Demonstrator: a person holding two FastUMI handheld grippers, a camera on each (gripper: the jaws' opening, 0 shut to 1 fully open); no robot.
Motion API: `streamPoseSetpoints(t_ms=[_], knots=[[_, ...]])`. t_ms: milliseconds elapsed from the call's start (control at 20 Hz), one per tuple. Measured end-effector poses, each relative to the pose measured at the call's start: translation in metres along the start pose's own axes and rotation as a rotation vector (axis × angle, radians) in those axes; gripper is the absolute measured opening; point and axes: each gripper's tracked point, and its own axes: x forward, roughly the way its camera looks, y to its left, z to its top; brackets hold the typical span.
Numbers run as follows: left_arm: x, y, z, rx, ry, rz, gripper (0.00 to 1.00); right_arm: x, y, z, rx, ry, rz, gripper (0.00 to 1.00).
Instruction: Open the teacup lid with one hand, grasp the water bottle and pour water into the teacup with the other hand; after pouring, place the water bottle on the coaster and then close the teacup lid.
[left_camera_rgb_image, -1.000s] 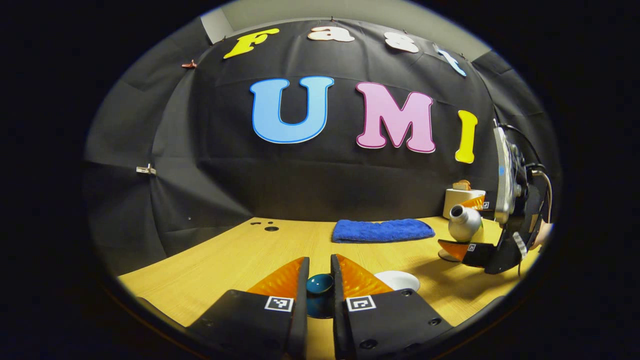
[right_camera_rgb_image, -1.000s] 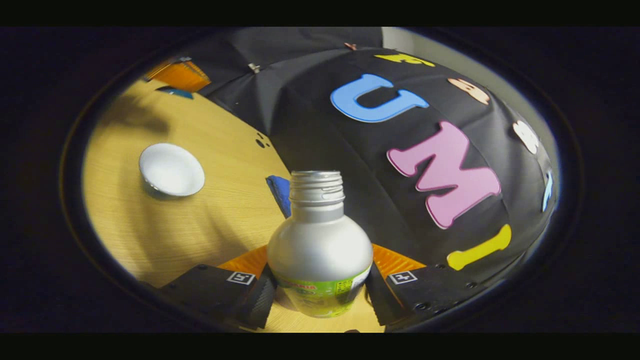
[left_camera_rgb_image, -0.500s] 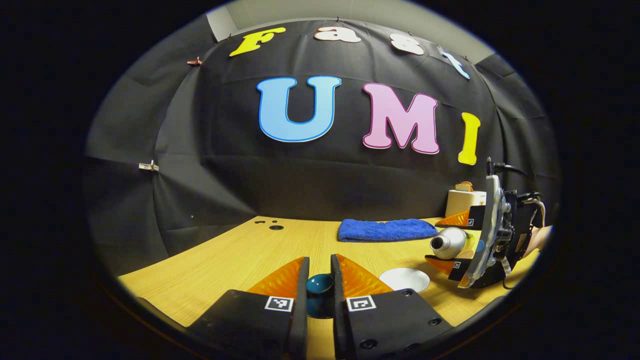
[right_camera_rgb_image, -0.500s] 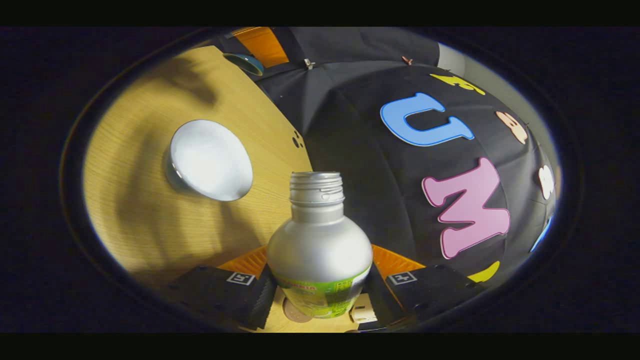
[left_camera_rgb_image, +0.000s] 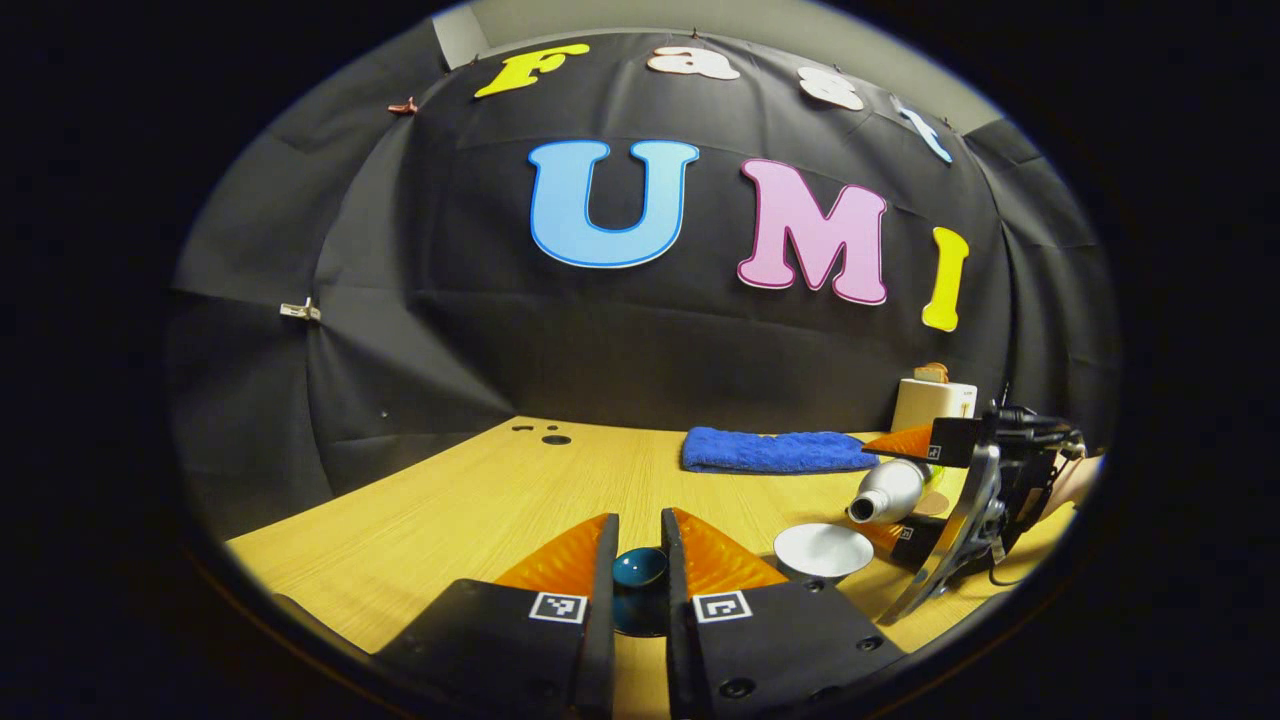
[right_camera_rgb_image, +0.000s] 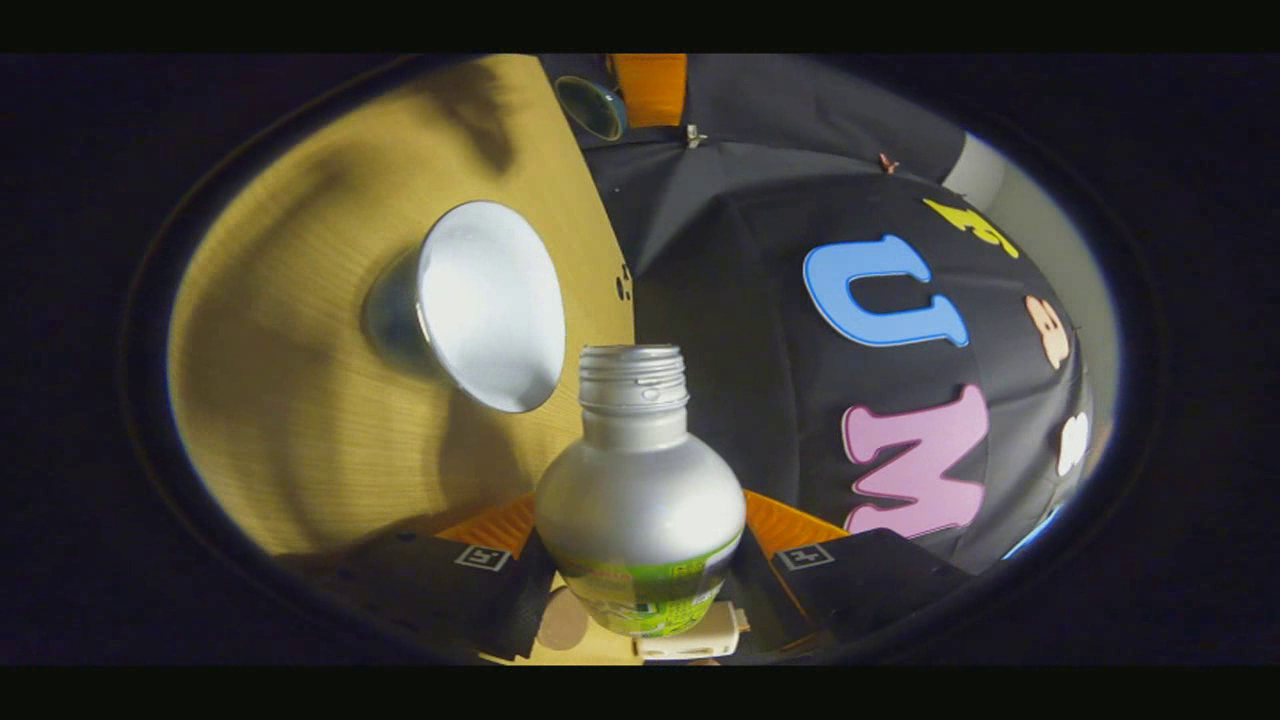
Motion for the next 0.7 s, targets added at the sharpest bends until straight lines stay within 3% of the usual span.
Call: streamPoseSetpoints(t_ms=[700], knots=[[-0.009,0.002,0.000,-0.015,0.008,-0.016,0.24,-0.001,-0.010,0.007,-0.203,-0.038,-0.073,0.80]])
